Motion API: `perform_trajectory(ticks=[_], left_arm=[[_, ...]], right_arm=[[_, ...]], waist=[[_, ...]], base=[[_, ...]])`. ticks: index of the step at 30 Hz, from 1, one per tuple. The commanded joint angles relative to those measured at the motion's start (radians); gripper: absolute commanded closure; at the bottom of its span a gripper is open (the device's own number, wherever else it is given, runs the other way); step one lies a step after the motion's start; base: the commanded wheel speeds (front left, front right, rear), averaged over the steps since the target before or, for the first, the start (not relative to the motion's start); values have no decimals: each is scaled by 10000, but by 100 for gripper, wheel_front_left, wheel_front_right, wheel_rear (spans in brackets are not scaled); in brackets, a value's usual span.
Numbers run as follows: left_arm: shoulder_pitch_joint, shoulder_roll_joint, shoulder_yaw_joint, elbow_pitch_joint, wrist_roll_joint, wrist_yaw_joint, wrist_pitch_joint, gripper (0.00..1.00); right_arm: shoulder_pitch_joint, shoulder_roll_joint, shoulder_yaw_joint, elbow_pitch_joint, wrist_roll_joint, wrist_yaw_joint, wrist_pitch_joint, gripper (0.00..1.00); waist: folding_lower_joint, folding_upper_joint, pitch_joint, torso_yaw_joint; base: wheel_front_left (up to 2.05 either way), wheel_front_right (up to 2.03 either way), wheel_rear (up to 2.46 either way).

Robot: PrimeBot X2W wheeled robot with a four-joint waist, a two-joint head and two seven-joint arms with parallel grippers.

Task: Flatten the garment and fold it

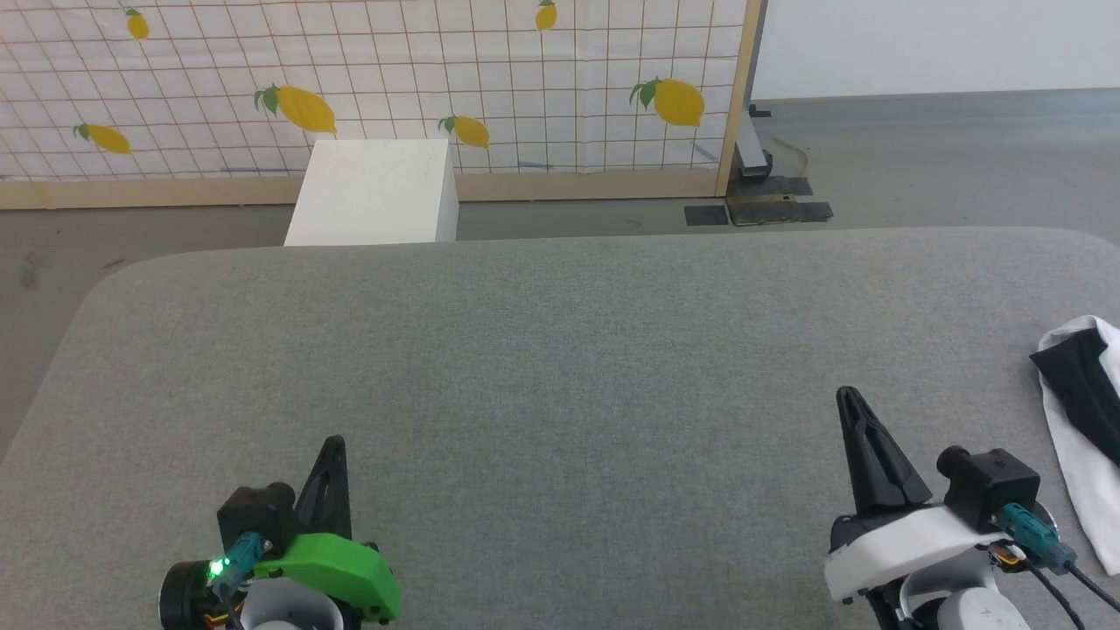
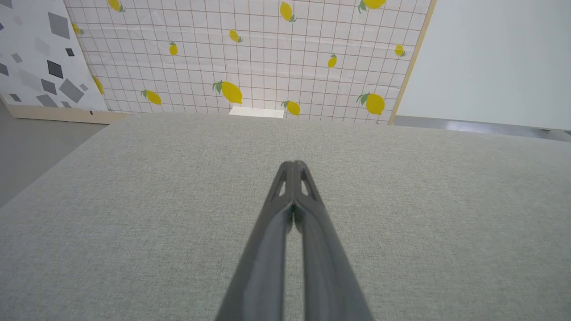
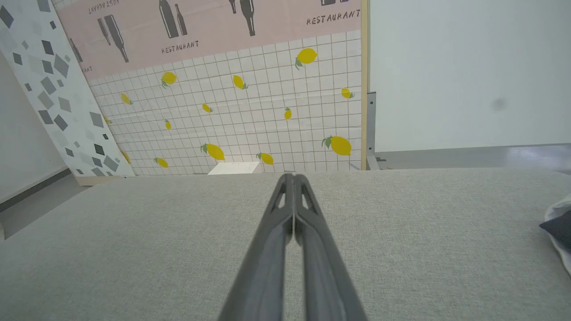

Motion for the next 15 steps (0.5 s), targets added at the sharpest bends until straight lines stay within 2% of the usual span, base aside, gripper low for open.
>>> perform_trajectory(ticks=[1,15], left_arm=[[88,-68,45,-98,132,-52,49,100],[131,-152,169,-442,443,-82,331,100]], right_arm=[[88,3,-27,-91,-110,-3,63,100],[129,4,-90,-337,-381,-5,345,100]], waist=[[0,0,5,2],[0,0,51,16]], base=[[0,0,0],[0,0,0]])
